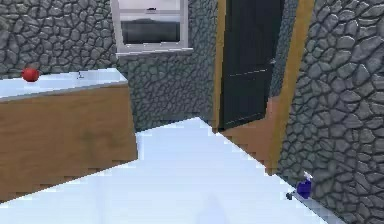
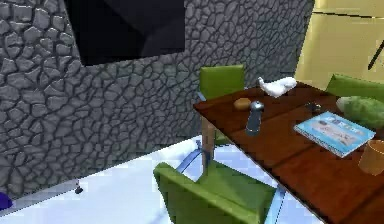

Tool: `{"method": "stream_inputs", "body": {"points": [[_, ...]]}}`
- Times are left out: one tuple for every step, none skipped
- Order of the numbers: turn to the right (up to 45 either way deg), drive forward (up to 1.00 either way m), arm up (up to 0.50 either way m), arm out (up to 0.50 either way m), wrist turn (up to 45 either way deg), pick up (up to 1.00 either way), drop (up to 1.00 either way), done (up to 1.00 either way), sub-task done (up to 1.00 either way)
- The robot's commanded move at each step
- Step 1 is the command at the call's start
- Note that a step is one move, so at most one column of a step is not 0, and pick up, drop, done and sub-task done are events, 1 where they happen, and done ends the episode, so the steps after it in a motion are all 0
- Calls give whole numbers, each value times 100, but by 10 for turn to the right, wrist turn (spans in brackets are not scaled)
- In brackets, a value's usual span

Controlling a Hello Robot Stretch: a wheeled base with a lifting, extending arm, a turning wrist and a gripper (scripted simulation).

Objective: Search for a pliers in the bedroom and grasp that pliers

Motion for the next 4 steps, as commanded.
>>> {"method": "stream_inputs", "body": {"points": [[-450, 0, 0, 0, 0, 0, 0, 0, 0], [-450, 0, 0, 0, 0, 0, 0, 0, 0], [-450, 0, 0, 0, 0, 0, 0, 0, 0], [0, 95, 0, 0, 0, 0, 0, 0, 0]]}}
